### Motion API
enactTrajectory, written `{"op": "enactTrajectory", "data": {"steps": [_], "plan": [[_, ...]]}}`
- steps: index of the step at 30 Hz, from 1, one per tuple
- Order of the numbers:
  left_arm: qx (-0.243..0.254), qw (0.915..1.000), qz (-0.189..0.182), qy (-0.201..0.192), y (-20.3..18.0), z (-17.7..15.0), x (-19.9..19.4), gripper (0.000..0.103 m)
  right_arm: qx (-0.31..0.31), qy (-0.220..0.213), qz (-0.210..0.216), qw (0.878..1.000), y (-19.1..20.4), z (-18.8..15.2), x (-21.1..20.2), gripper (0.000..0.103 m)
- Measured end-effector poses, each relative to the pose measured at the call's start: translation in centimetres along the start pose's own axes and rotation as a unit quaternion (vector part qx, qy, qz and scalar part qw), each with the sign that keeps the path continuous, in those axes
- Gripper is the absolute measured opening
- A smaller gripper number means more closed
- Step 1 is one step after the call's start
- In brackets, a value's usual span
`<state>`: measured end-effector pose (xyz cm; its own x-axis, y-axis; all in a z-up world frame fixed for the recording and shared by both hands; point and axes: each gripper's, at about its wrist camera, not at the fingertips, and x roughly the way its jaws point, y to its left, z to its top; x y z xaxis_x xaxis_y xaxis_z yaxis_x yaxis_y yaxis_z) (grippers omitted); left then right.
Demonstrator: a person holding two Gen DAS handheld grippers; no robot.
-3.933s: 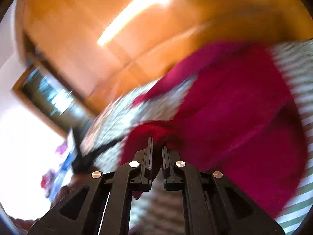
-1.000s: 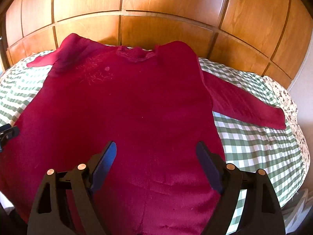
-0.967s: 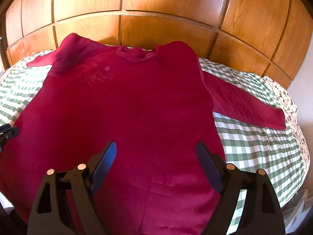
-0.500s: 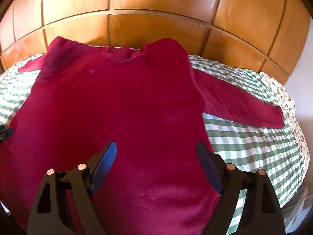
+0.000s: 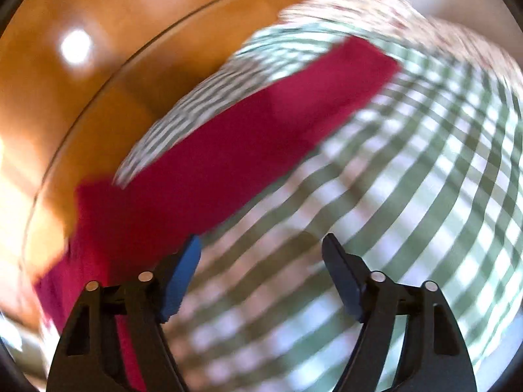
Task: Fold small clothes
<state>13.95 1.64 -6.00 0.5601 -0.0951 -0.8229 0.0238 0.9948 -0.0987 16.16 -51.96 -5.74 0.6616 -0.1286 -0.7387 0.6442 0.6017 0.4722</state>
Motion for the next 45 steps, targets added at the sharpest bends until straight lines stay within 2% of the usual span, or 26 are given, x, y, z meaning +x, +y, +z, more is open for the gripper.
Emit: {"op": "enactTrajectory", "data": {"steps": [3, 5, 7, 8, 9, 10, 15, 17, 19, 21, 23, 25, 26, 27, 28, 29, 30, 36, 41, 44, 45], "plan": [[-0.006, 1.0, 0.006, 0.002, 0.4, 0.0, 0.0, 0.071, 0.049, -0.01, -0.003, 0.999, -1.6, 2.9, 1.5, 0.067], [-0.014, 0.9998, 0.009, 0.005, 0.8, -0.1, 0.1, 0.071, 0.053, -0.015, -0.021, 0.998, -1.8, 4.5, 2.3, 0.061], [-0.022, 0.9996, 0.013, 0.007, 1.3, -0.2, 0.1, 0.071, 0.042, -0.019, -0.055, 0.997, -1.7, 6.1, 3.1, 0.041], [-0.025, 0.9995, 0.015, 0.007, 1.5, -0.2, 0.1, 0.071, 0.033, -0.017, -0.072, 0.997, -1.9, 6.9, 3.2, 0.017], [-0.029, 0.9994, 0.018, 0.006, 1.9, -0.2, 0.0, 0.071, 0.02, -0.022, -0.109, 0.994, -1.8, 7.5, 3.3, 0.007], [-0.03, 0.9993, 0.02, 0.005, 2.1, -0.2, -0.1, 0.071, 0.013, -0.033, -0.127, 0.991, -1.8, 8.1, 3.0, 0.003], [-0.044, 0.9989, 0.018, 0.002, 3.1, -0.1, -0.3, 0.071, -0.019, -0.09, -0.206, 0.974, -0.5, 10.7, 0.9, 0.0], [-0.047, 0.9988, 0.014, -0.001, 3.4, -0.2, -0.6, 0.071, -0.028, -0.106, -0.213, 0.971, 0.4, 11.1, -0.3, 0.0], [-0.051, 0.9986, 0.01, -0.004, 3.7, -0.3, -0.7, 0.072, -0.04, -0.119, -0.183, 0.975, 2.1, 11.2, -2.1, 0.0], [-0.057, 0.9983, 0.004, -0.006, 4.1, -0.4, -0.8, 0.072, -0.079, -0.127, -0.148, 0.978, 4.9, 10.6, -3.6, 0.0], [-0.065, 0.9978, -0.002, -0.011, 4.5, -0.6, -1.0, 0.072, -0.099, -0.12, -0.109, 0.982, 6.7, 10.3, -4.0, 0.0], [-0.071, 0.9973, -0.008, -0.016, 5.1, -0.9, -1.4, 0.074, -0.088, -0.095, -0.067, 0.989, 7.2, 9.6, -4.5, 0.0], [-0.073, 0.9971, -0.01, -0.018, 5.5, -1.0, -1.5, 0.075, -0.078, -0.073, -0.045, 0.993, 6.9, 9.2, -4.4, 0.003], [-0.074, 0.997, -0.011, -0.019, 5.7, -1.1, -1.4, 0.075, -0.073, -0.065, -0.045, 0.994, 6.6, 8.8, -4.0, 0.026], [-0.075, 0.997, -0.011, -0.019, 5.9, -1.2, -1.4, 0.075, -0.066, -0.063, -0.046, 0.995, 6.0, 8.4, -4.0, 0.059], [-0.076, 0.9969, -0.009, -0.02, 6.0, -1.3, -1.5, 0.075, -0.051, -0.07, -0.048, 0.995, 4.8, 7.8, -4.2, 0.068], [-0.076, 0.9968, -0.008, -0.021, 6.1, -1.3, -1.6, 0.075, -0.042, -0.072, -0.053, 0.995, 4.1, 7.4, -4.3, 0.071], [-0.05, 0.9982, 0.007, -0.033, 5.3, -1.1, -1.7, 0.075, 0.038, -0.023, -0.057, 0.997, -2.3, 6.0, -1.7, 0.071], [-0.004, 0.9994, 0.011, -0.034, 2.1, 0.1, -0.8, 0.077, 0.061, -0.027, -0.052, 0.996, -4.4, 6.2, 0.0, 0.07], [0.011, 0.9995, 0.009, -0.027, 0.6, 0.6, 0.0, 0.078, 0.062, -0.028, -0.048, 0.997, -4.7, 7.4, 1.2, 0.06], [0.016, 0.9996, 0.01, -0.024, 0.2, 0.8, 0.4, 0.078, 0.064, -0.026, -0.047, 0.997, -4.8, 7.8, 1.7, 0.051]]}}
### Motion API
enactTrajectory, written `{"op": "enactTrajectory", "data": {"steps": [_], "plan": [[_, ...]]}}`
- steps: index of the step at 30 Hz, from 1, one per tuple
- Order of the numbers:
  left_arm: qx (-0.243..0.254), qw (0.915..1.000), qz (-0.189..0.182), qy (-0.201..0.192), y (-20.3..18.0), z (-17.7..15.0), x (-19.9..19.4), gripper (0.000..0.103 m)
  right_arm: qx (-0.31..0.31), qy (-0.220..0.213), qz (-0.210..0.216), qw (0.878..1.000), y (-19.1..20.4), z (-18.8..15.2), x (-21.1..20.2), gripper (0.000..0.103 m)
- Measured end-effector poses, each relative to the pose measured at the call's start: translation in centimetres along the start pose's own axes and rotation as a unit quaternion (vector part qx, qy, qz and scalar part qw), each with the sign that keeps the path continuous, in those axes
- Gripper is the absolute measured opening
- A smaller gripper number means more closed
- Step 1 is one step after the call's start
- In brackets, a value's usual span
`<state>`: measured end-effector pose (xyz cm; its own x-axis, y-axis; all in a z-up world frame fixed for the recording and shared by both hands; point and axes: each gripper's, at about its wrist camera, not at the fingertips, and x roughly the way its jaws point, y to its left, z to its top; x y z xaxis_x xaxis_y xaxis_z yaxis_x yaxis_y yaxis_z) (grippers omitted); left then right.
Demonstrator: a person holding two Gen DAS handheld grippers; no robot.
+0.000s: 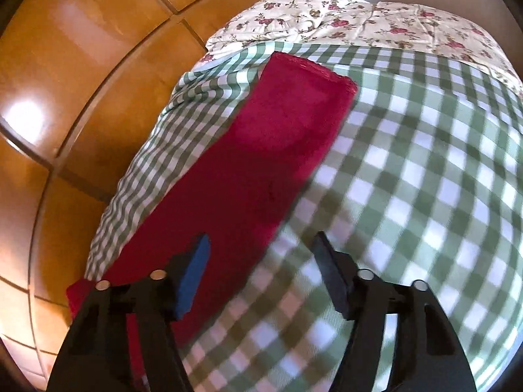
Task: Fold small clothes
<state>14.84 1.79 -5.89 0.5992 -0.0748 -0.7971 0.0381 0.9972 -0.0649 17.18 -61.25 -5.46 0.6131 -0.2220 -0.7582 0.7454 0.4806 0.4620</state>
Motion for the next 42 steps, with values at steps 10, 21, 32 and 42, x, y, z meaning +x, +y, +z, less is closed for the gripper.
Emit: {"op": "enactTrajectory", "data": {"steps": [10, 21, 32, 42], "plan": [[-0.002, 0.9998, 0.007, 0.017, -1.2, 0.1, 2.3, 0.087, -0.044, -0.017, -0.096, 0.994, -0.3, 3.3, 1.5, 0.005], [-0.014, 0.9996, -0.023, 0.005, -0.5, 0.1, 0.7, 0.086, -0.186, -0.055, 0.064, 0.979, 11.9, -1.0, -5.9, 0.005], [-0.06, 0.9938, -0.091, -0.021, 1.6, 2.4, -1.3, 0.086, -0.448, 0.043, 0.222, 0.865, 29.7, -22.2, -7.7, 0.005], [-0.076, 0.9851, -0.153, -0.014, 1.4, 6.3, 0.4, 0.083, -0.422, 0.097, 0.244, 0.868, 25.5, -25.4, -8.7, 0.074]]}}
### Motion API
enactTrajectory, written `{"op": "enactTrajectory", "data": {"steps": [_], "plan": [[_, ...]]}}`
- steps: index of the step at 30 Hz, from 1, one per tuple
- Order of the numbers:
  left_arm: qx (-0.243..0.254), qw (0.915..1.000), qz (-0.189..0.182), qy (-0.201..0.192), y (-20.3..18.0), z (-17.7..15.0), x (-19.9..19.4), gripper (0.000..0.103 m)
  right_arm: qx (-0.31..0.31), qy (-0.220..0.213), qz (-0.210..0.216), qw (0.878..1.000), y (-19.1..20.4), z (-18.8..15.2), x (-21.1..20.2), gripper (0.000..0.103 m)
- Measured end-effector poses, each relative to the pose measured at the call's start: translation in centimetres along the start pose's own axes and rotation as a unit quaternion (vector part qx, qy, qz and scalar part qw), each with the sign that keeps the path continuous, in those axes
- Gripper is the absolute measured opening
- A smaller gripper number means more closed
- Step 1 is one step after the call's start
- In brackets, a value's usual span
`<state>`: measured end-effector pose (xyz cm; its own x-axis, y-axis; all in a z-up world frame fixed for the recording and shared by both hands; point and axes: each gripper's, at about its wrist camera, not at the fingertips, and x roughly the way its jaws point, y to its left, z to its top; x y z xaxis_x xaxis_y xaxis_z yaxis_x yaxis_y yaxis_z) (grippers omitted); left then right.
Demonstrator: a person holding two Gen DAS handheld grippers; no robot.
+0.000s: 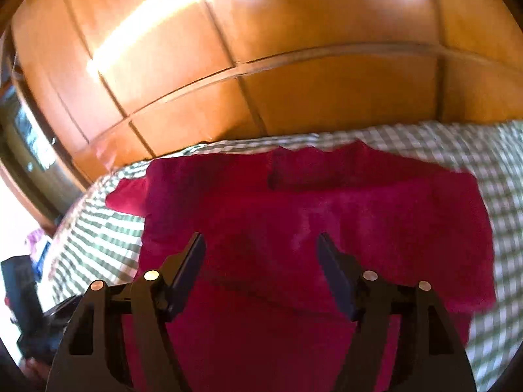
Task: Fold small clothes
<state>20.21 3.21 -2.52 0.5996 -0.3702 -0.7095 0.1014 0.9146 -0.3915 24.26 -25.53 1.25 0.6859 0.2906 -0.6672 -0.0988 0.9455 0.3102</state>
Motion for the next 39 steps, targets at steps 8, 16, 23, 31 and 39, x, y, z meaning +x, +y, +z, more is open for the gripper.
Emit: {"op": "enactTrajectory", "data": {"steps": [8, 16, 23, 31, 39], "plan": [[0.003, 0.999, -0.009, 0.044, -2.3, 2.9, 6.1, 0.067, 0.068, 0.012, -0.057, 0.996, -7.1, -5.3, -4.5, 0.076], [0.038, 0.9966, -0.015, 0.071, -6.6, 4.6, 11.3, 0.023, 0.096, -0.028, -0.062, 0.993, -9.2, -2.7, -4.8, 0.076], [0.032, 0.9995, -0.004, 0.004, -7.0, 7.8, 8.8, 0.013, 0.112, -0.023, -0.069, 0.991, -9.3, -0.8, -0.9, 0.076], [0.074, 0.993, 0.09, 0.017, -6.0, 4.5, 11.2, 0.051, 0.074, -0.004, -0.152, 0.986, -8.7, -2.8, 3.6, 0.08], [-0.019, 0.9977, 0.065, 0.006, -0.7, 3.2, 5.6, 0.069, 0.037, 0.009, -0.188, 0.981, -7.4, -2.8, 4.6, 0.09]]}}
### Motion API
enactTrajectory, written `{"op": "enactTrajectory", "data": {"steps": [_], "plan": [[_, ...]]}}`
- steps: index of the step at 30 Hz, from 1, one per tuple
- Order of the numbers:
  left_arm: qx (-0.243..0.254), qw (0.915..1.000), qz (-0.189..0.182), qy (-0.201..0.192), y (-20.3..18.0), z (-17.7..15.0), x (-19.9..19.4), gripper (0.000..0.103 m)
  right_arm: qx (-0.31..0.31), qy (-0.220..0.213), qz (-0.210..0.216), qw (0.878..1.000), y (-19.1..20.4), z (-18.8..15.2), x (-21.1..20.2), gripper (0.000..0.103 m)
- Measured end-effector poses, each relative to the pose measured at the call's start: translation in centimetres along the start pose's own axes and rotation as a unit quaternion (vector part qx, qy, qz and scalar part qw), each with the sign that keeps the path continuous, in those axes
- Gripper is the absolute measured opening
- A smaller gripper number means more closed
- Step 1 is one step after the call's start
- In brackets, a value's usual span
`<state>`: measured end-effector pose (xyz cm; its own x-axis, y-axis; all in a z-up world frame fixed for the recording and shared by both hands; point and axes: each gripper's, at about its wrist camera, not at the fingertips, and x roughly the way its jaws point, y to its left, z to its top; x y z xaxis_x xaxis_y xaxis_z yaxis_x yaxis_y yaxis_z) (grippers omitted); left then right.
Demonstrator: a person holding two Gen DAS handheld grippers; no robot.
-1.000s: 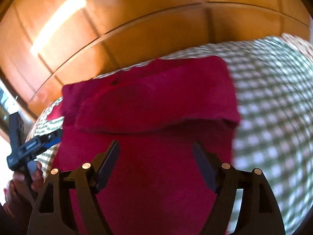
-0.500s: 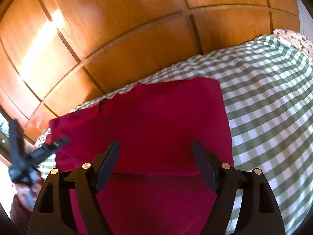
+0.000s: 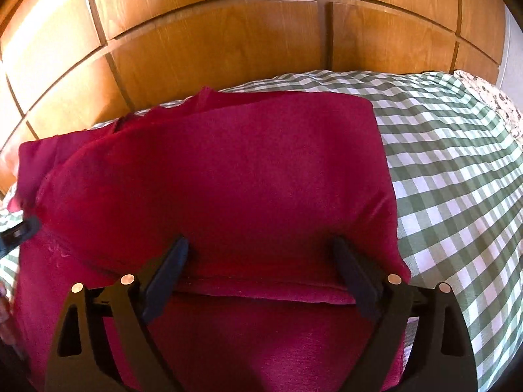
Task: Fold small clothes
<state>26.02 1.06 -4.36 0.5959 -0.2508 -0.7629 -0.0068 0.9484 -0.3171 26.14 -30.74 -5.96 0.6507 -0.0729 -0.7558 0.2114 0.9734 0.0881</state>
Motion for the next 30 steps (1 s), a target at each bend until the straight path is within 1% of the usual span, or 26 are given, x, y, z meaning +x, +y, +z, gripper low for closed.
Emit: {"op": "enactTrajectory", "data": {"steps": [1, 2, 3, 4, 5, 6, 7, 10, 11, 13, 14, 15, 16, 17, 19, 20, 21, 22, 23, 24, 25, 27, 28, 30], "plan": [[-0.018, 0.9998, 0.0, -0.001, 1.4, -0.1, -0.5, 0.065, -0.002, 0.001, -0.003, 1.0, 0.1, 0.0, 0.1, 0.091], [-0.04, 0.9992, 0.0, -0.002, 3.0, -0.1, -1.2, 0.065, -0.006, 0.003, -0.005, 1.0, 0.3, 0.1, 0.2, 0.092], [-0.076, 0.9971, 0.001, -0.003, 5.7, 0.0, -2.0, 0.061, -0.008, 0.004, -0.006, 1.0, 0.3, 0.2, 0.4, 0.094], [-0.096, 0.9954, -0.001, -0.003, 7.2, 0.1, -2.3, 0.054, -0.011, 0.005, -0.009, 1.0, 0.4, 0.2, 0.4, 0.095], [-0.118, 0.993, -0.003, -0.003, 9.2, 0.3, -2.7, 0.051, -0.012, 0.005, -0.011, 1.0, 0.4, 0.3, 0.4, 0.095], [-0.149, 0.9889, 0.003, -0.005, 12.0, 0.6, -3.3, 0.044, -0.013, 0.004, -0.013, 1.0, 0.4, 0.3, 0.5, 0.095], [-0.167, 0.9859, 0.011, -0.008, 13.6, 0.9, -3.5, 0.042, -0.013, 0.003, -0.013, 1.0, 0.4, 0.2, 0.5, 0.095], [-0.23, 0.9721, 0.029, -0.032, 19.4, 2.2, -4.8, 0.041, -0.014, 0.002, -0.016, 1.0, 0.4, 0.3, 0.4, 0.095], [-0.253, 0.9658, 0.038, -0.043, 21.4, 2.9, -5.3, 0.041, -0.015, 0.001, -0.018, 1.0, 0.4, 0.3, 0.5, 0.095], [-0.278, 0.958, 0.037, -0.057, 23.7, 4.0, -5.7, 0.043, -0.019, 0.001, -0.026, 0.999, 0.5, 0.2, 0.5, 0.097], [-0.287, 0.9549, 0.04, -0.062, 24.7, 4.6, -5.8, 0.047, -0.019, 0.001, -0.027, 0.999, 0.5, 0.2, 0.5, 0.097], [-0.3, 0.9504, 0.047, -0.067, 26.2, 5.6, -5.9, 0.058, -0.019, 0.001, -0.028, 0.999, 0.5, 0.2, 0.5, 0.098], [-0.311, 0.9465, 0.049, -0.07, 26.9, 6.1, -5.8, 0.062, -0.019, 0.001, -0.03, 0.999, 0.5, 0.2, 0.5, 0.098], [-0.333, 0.9389, 0.046, -0.075, 28.2, 6.8, -5.8, 0.062, -0.02, 0.001, -0.032, 0.999, 0.6, 0.2, 0.5, 0.098], [-0.353, 0.9323, 0.026, -0.075, 29.5, 7.8, -5.5, 0.062, -0.021, 0.0, -0.035, 0.999, 0.6, 0.2, 0.5, 0.099], [-0.36, 0.9297, 0.023, -0.076, 29.8, 8.3, -5.3, 0.062, -0.021, 0.0, -0.036, 0.999, 0.6, 0.2, 0.6, 0.099], [-0.362, 0.9285, 0.03, -0.077, 30.1, 8.8, -5.0, 0.06, -0.022, 0.0, -0.037, 0.999, 0.6, 0.2, 0.6, 0.099], [-0.355, 0.9312, 0.031, -0.075, 30.4, 9.3, -4.8, 0.058, -0.022, 0.0, -0.038, 0.999, 0.7, 0.2, 0.6, 0.099], [-0.345, 0.9357, 0.029, -0.069, 30.5, 9.9, -4.3, 0.057, -0.022, 0.0, -0.039, 0.999, 0.8, 0.2, 0.6, 0.099], [-0.331, 0.9411, 0.033, -0.062, 30.3, 10.2, -3.4, 0.054, -0.023, 0.0, -0.041, 0.999, 0.8, 0.2, 0.7, 0.099], [-0.324, 0.9435, 0.041, -0.057, 30.2, 10.5, -2.8, 0.053, -0.023, 0.0, -0.041, 0.999, 0.8, 0.2, 0.7, 0.099], [-0.318, 0.9455, 0.048, -0.049, 30.0, 11.2, -1.7, 0.055, -0.023, -0.001, -0.042, 0.999, 0.8, 0.2, 0.7, 0.099], [-0.317, 0.9455, 0.052, -0.051, 30.0, 11.5, -1.3, 0.056, -0.024, -0.001, -0.042, 0.999, 0.8, 0.2, 0.7, 0.099], [-0.316, 0.9453, 0.062, -0.055, 30.3, 12.5, -0.5, 0.056, -0.024, -0.001, -0.044, 0.999, 0.8, 0.2, 0.7, 0.099]]}}
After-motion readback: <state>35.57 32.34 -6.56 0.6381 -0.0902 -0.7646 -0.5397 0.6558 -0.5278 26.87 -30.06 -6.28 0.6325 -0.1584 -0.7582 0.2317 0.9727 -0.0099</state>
